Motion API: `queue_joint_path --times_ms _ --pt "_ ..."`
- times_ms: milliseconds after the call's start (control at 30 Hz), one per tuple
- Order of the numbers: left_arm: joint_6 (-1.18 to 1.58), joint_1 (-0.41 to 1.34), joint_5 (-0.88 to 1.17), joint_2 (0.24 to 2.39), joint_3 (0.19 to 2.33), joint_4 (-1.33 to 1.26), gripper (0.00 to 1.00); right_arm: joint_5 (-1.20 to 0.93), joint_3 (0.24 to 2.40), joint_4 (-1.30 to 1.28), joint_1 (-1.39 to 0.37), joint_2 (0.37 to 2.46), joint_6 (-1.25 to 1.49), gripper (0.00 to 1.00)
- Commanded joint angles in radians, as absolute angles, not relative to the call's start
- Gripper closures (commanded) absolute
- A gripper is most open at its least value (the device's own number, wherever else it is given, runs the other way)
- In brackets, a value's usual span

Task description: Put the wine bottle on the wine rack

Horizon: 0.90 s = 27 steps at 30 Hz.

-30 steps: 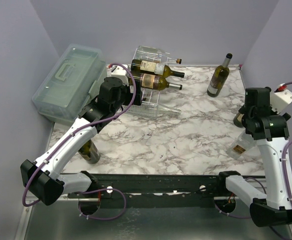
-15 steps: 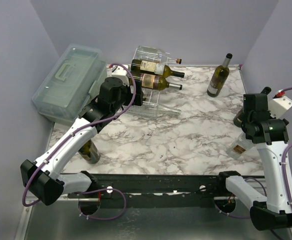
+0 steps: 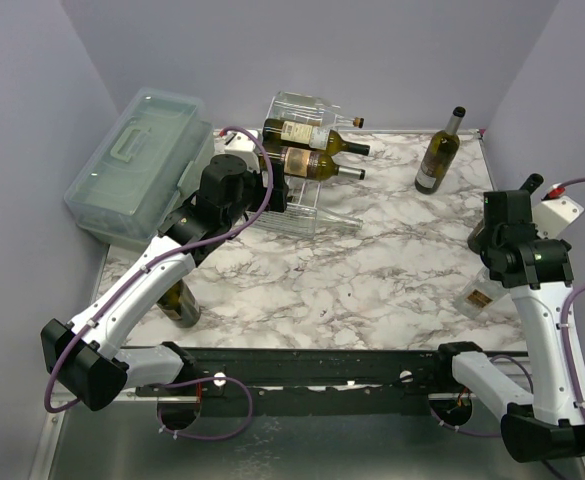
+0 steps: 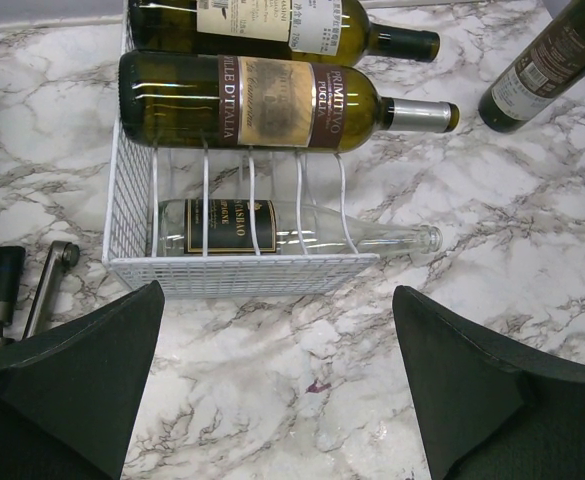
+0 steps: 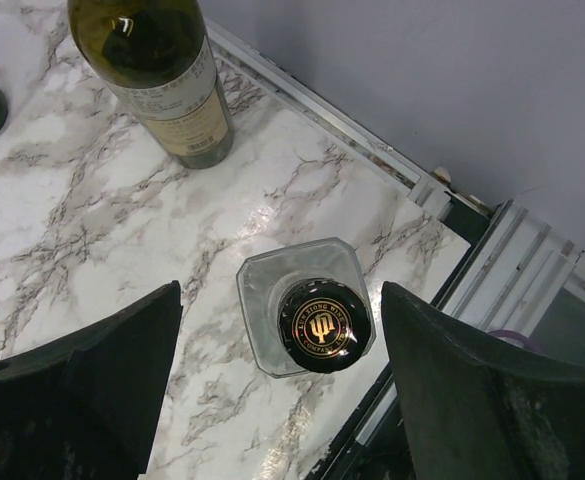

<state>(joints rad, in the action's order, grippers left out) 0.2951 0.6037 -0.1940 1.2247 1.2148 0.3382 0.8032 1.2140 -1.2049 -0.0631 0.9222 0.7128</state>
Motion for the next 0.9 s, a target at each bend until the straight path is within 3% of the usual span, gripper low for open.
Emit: queue_joint_path --times_ms 0,200,500,700,833,867 --pt "0.301 0.609 -0.181 1.215 1.215 0.329 0.01 0.832 1.201 -1.179 -0.055 0.919 0.709 0.2" --pt "0.299 0.611 -0.186 1.211 1.213 0.329 0.01 0.82 1.192 -1.162 -0.055 0.929 0.695 0.26" --pt "0.296 0.612 -0.193 1.213 1.213 0.33 0.01 0.818 1.184 -1.149 -0.055 0.942 0.688 0.43" --pt "0.298 0.614 -0.186 1.218 1.213 0.33 0.01 0.817 1.183 -1.123 -0.055 0.927 0.646 0.69" --pt "0.298 0.614 -0.186 1.218 1.215 0.33 0.01 0.751 1.195 -1.098 -0.055 0.915 0.584 0.99" --pt "0.298 0.614 -0.184 1.218 1.215 0.33 0.01 0.729 1.204 -1.094 -0.055 0.914 0.572 0.99"
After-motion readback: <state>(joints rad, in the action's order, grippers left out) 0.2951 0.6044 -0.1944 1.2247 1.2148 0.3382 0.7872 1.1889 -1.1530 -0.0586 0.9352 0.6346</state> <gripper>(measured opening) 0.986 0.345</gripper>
